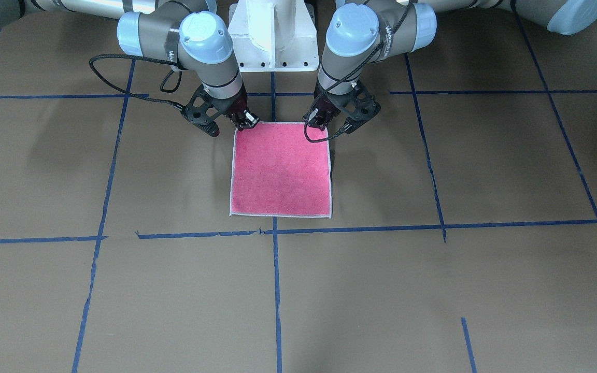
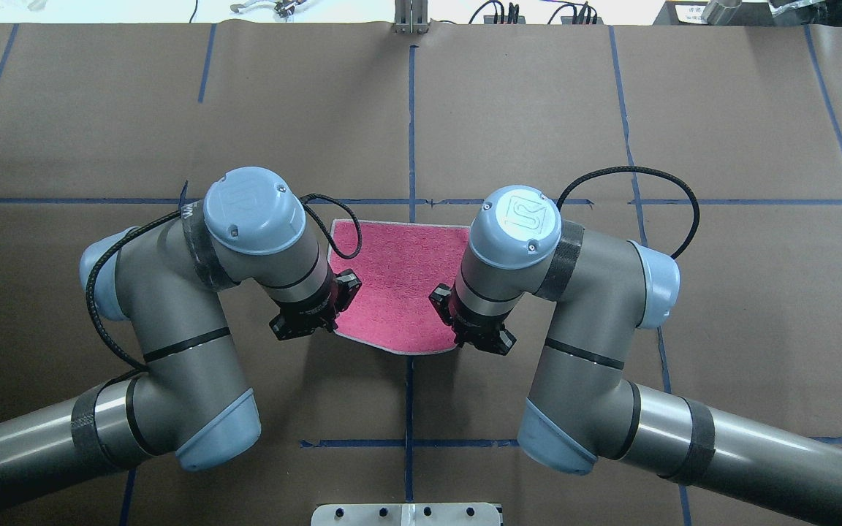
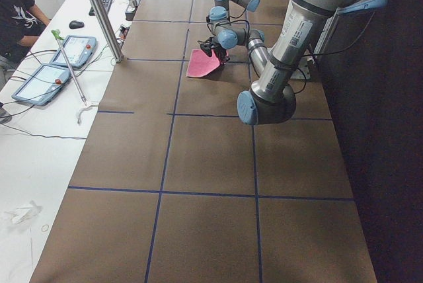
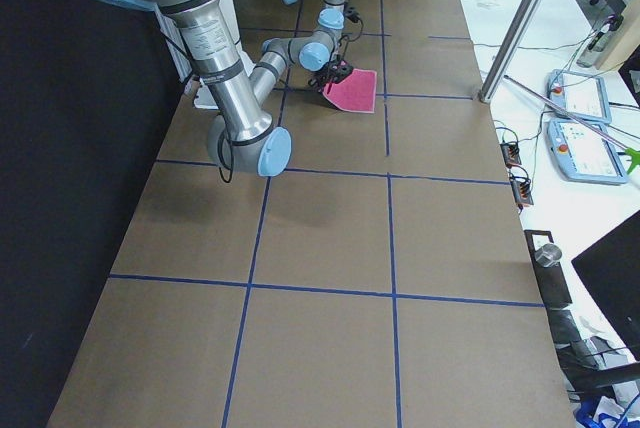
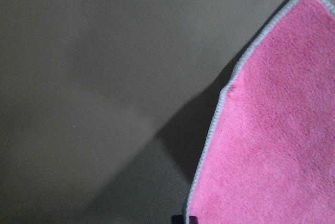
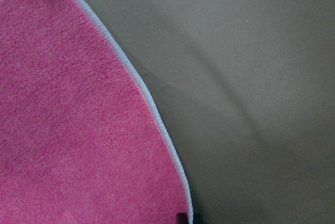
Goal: Fold towel twice with both arms
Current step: 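Lift the near towel edge with both grippers and pull it upward, then carry the held edge with both grippers over onto the far edge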
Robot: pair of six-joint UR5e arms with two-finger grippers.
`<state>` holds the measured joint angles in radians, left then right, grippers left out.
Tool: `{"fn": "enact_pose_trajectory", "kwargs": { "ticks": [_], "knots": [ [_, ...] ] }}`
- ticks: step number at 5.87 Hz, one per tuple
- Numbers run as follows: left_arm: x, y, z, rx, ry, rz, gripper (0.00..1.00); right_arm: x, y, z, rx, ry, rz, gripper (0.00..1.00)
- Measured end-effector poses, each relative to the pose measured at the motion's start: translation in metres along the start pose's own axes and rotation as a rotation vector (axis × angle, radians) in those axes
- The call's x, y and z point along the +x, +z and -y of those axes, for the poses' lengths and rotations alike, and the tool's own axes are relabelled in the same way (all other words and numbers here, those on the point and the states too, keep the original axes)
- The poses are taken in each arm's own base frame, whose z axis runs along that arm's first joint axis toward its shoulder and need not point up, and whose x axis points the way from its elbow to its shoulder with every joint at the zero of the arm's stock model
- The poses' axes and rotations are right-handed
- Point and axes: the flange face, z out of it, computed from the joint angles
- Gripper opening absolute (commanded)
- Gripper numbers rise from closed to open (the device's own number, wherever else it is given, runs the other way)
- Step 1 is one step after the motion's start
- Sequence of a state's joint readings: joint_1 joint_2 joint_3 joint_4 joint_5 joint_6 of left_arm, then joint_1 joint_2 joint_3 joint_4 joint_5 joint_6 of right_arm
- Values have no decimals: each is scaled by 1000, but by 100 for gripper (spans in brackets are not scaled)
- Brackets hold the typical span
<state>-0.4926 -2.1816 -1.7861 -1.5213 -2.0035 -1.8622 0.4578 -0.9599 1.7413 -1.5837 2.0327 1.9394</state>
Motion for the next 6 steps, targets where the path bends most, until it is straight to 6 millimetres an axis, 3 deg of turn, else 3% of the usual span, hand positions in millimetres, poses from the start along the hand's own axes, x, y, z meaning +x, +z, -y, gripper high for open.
{"fn": "enact_pose_trajectory", "kwargs": {
  "ticks": [2, 6],
  "knots": [
    [-4, 8, -14, -14, 15, 13, 0, 17, -2, -10, -42, 0, -11, 6],
    [-7, 6, -18, -38, 20, 16, 0, 24, 4, -9, -45, 1, -26, 7]
  ]
}}
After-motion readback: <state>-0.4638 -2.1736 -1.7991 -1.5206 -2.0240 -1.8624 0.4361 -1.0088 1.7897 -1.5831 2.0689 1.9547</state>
